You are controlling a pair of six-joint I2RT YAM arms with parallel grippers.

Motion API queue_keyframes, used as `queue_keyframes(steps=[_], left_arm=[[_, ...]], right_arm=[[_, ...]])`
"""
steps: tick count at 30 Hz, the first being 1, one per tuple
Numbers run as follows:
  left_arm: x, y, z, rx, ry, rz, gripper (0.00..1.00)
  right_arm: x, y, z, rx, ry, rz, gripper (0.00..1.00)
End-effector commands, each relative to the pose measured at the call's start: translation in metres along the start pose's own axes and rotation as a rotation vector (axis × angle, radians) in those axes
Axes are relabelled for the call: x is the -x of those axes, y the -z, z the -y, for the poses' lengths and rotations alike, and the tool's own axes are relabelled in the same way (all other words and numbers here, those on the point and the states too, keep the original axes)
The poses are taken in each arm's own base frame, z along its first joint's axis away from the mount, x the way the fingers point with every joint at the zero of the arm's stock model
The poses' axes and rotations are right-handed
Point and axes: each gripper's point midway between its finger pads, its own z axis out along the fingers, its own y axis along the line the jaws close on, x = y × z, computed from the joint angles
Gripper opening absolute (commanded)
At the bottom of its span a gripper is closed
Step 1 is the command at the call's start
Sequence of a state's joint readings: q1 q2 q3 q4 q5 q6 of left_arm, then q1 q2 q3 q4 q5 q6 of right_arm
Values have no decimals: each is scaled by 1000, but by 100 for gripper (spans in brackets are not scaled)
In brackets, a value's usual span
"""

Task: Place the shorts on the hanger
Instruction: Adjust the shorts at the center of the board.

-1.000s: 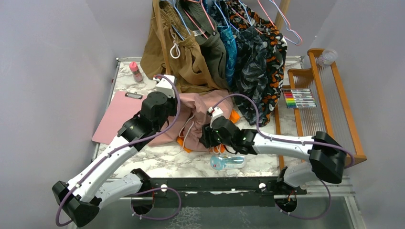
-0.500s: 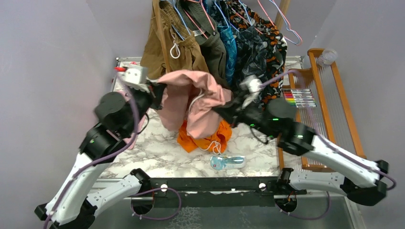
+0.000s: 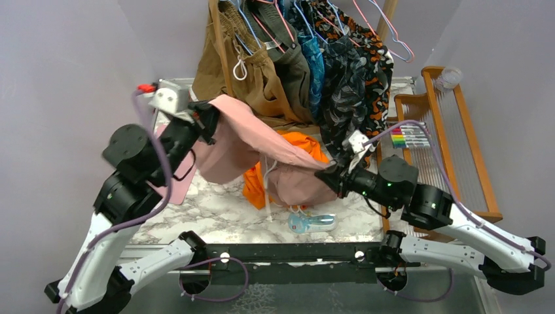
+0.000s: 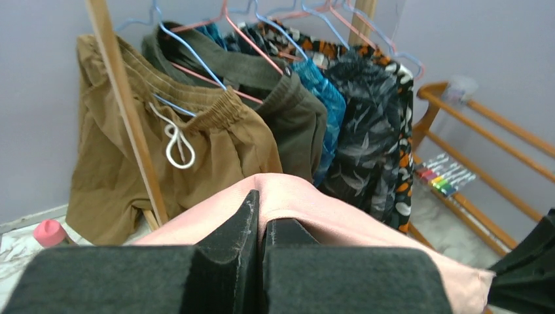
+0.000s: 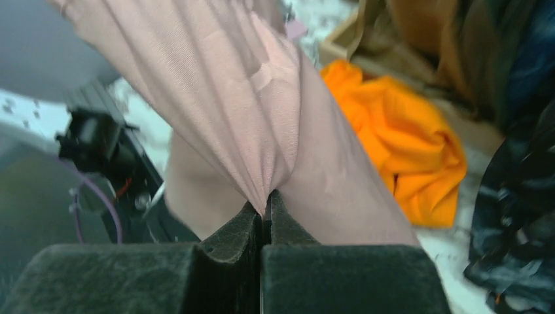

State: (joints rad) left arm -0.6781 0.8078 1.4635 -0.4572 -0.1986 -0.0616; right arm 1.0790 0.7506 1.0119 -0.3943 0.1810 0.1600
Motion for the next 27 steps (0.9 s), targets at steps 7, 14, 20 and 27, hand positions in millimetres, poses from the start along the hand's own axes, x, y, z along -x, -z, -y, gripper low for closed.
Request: queue_keyframes(steps=[7, 14, 20, 27], left_arm=[[-5, -77, 70, -311, 3, -13, 0], [-74, -124, 130, -561, 115, -218, 0], [-120, -131, 159, -609, 85, -314, 0], [-160, -129, 201, -684, 8, -397, 23]], right_arm=[[-79, 20, -69, 421, -66, -269, 10], [-36, 34, -38, 254, 7, -161, 77], [8, 54, 14, -28, 20, -23, 80], [28, 53, 43, -209, -8, 59, 80]])
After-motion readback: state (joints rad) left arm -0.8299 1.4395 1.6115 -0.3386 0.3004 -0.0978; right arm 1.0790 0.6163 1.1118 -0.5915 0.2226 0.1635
